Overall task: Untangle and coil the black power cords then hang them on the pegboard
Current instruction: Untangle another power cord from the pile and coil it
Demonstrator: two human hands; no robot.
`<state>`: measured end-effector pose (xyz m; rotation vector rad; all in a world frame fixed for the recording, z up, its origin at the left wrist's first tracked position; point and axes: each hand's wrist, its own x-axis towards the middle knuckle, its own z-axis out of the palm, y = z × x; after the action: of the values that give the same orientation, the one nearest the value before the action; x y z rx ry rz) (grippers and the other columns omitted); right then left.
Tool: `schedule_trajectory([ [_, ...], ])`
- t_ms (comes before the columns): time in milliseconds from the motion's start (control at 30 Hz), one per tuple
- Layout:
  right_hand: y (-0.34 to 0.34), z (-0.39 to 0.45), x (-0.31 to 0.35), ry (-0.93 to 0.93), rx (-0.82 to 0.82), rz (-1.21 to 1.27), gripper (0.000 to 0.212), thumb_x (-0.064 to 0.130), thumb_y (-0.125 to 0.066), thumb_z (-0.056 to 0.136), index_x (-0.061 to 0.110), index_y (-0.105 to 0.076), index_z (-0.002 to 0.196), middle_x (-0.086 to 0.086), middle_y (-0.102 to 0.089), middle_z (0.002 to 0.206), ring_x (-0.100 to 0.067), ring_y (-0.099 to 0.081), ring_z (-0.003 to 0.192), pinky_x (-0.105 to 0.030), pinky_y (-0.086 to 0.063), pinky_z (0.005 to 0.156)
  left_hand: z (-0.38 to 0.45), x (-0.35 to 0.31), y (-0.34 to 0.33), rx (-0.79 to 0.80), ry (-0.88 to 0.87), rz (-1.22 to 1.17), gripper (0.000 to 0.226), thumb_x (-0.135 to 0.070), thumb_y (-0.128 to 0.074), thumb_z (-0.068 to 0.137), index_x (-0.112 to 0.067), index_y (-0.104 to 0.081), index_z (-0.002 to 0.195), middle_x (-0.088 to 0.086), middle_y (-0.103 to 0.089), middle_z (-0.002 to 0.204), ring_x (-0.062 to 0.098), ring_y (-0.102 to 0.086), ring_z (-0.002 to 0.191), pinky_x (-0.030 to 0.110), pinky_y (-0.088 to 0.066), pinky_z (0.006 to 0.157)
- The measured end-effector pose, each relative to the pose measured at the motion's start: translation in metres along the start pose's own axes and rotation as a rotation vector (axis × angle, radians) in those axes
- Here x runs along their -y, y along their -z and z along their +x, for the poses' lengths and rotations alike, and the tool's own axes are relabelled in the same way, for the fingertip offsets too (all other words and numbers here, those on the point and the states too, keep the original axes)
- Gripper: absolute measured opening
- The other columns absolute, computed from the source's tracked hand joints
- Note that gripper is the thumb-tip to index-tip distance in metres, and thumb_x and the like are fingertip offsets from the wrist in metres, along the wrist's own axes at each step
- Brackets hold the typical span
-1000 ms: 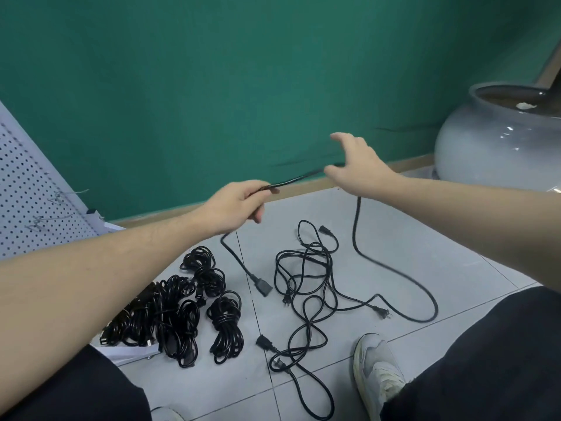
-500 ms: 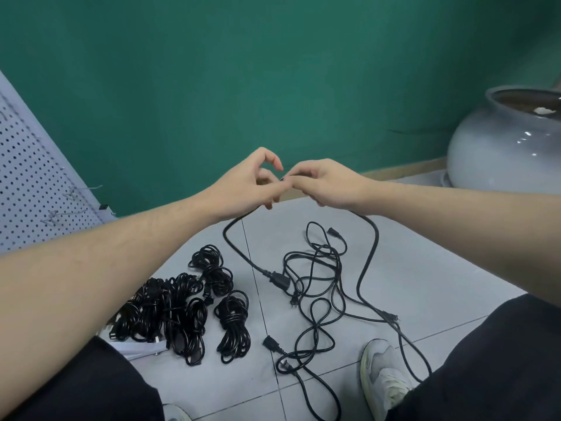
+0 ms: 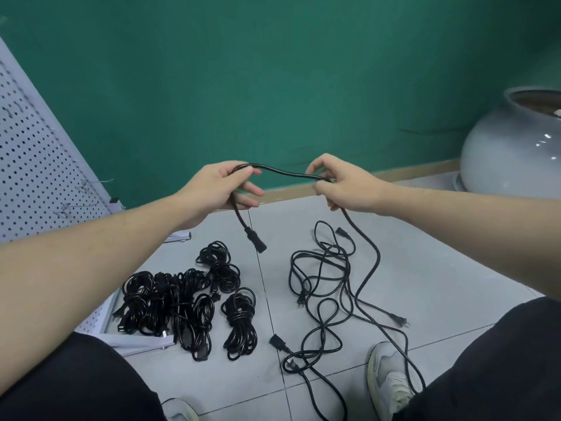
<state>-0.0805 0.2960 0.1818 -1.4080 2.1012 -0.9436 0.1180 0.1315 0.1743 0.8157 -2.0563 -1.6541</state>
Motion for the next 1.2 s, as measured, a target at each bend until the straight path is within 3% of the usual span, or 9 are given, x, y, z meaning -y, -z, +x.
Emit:
schedule_trajectory([
  [133, -0.014, 0.003, 0.017, 0.176, -0.054, -0.105, 0.015, 0.035, -0.055, 0.103, 0.020, -0.055, 0.106, 0.004, -0.052, 0.071, -0.007, -0.039, 0.053, -0.019, -0.037, 0.054, -0.004, -0.015, -0.023, -0.034, -0.019, -0.224, 0.019, -0.030, -0.051, 0.108, -0.015, -0.062, 0.108, 0.007, -0.077, 0.096, 0.031, -0.077, 0.086, 0.039, -0.063, 0.084],
  [267, -0.017, 0.014, 0.028, 0.114, -0.154, 0.141, 0.017, 0.036, -0.050, 0.105, 0.023, -0.050, 0.094, 0.006, -0.044, 0.066, -0.007, -0.034, 0.047, -0.023, -0.034, 0.051, -0.003, -0.026, -0.033, -0.053, 0.003, -0.457, 0.026, -0.038, -0.049, 0.107, -0.015, -0.053, 0.116, 0.014, -0.075, 0.109, 0.035, -0.076, 0.096, 0.042, -0.061, 0.088],
  [467, -0.025, 0.022, 0.039, -0.006, -0.157, 0.416, 0.017, 0.026, -0.041, 0.107, 0.022, -0.044, 0.090, 0.006, -0.058, 0.077, -0.012, -0.048, 0.066, -0.028, -0.040, 0.069, -0.007, -0.012, -0.044, -0.007, -0.001, -0.233, 0.014, -0.024, -0.042, 0.110, -0.017, -0.051, 0.103, 0.009, -0.076, 0.109, 0.026, -0.073, 0.098, 0.033, -0.060, 0.084],
  [600, -0.025, 0.023, 0.046, -0.011, -0.093, 0.470, 0.013, 0.032, -0.045, 0.105, 0.024, -0.044, 0.096, 0.007, -0.044, 0.069, -0.011, -0.037, 0.053, -0.025, -0.037, 0.057, -0.013, -0.017, -0.046, -0.009, -0.058, -0.062, 0.023, -0.032, -0.033, 0.112, -0.017, -0.049, 0.104, 0.005, -0.077, 0.105, 0.025, -0.069, 0.068, 0.026, -0.053, 0.063],
  [667, -0.026, 0.023, 0.050, -0.007, -0.086, 0.435, 0.021, 0.040, -0.048, 0.104, 0.024, -0.046, 0.091, 0.011, -0.038, 0.064, -0.009, -0.033, 0.049, -0.023, -0.033, 0.052, -0.016, -0.017, -0.050, 0.015, -0.056, 0.033, 0.028, -0.038, -0.032, 0.112, -0.017, -0.049, 0.102, 0.003, -0.076, 0.107, 0.022, -0.066, 0.062, 0.021, -0.052, 0.061],
  [900, -0.030, 0.026, 0.059, -0.095, -0.180, 0.803, 0.027, 0.032, -0.054, 0.094, 0.025, -0.038, 0.074, 0.008, -0.039, 0.064, -0.014, -0.033, 0.061, -0.032, -0.031, 0.063, -0.016, -0.012, -0.061, 0.098, 0.003, -0.002, 0.027, -0.036, -0.053, 0.105, -0.022, -0.051, 0.083, -0.001, -0.078, 0.105, 0.010, -0.047, 0.052, 0.019, -0.039, 0.051],
  [967, -0.029, 0.025, 0.060, -0.123, -0.184, 0.842, 0.028, 0.041, -0.061, 0.092, 0.025, -0.044, 0.077, 0.008, -0.048, 0.069, -0.014, -0.045, 0.067, -0.032, -0.039, 0.069, -0.018, -0.010, -0.064, 0.142, 0.009, -0.038, 0.022, -0.027, -0.063, 0.101, -0.021, -0.053, 0.082, -0.006, -0.077, 0.092, 0.009, -0.044, 0.051, 0.019, -0.040, 0.048],
  [1067, -0.028, 0.026, 0.059, -0.159, -0.205, 0.870, 0.034, 0.051, -0.070, 0.089, 0.025, -0.048, 0.084, 0.006, -0.058, 0.076, -0.015, -0.058, 0.074, -0.031, -0.048, 0.076, -0.021, -0.009, -0.066, 0.185, -0.019, 0.011, 0.017, -0.021, -0.068, 0.097, -0.019, -0.058, 0.083, -0.010, -0.058, 0.063, 0.009, -0.048, 0.053, 0.020, -0.040, 0.050],
  [1200, -0.027, 0.030, 0.059, -0.137, -0.223, 0.966, 0.020, 0.039, -0.059, 0.100, 0.020, -0.051, 0.099, 0.001, -0.076, 0.084, -0.015, -0.069, 0.082, -0.032, -0.055, 0.083, -0.024, -0.008, -0.073, 0.290, -0.018, -0.012, 0.012, -0.011, -0.066, 0.097, -0.020, -0.066, 0.090, 0.012, -0.072, 0.107, 0.010, -0.058, 0.074, 0.023, -0.046, 0.063],
])
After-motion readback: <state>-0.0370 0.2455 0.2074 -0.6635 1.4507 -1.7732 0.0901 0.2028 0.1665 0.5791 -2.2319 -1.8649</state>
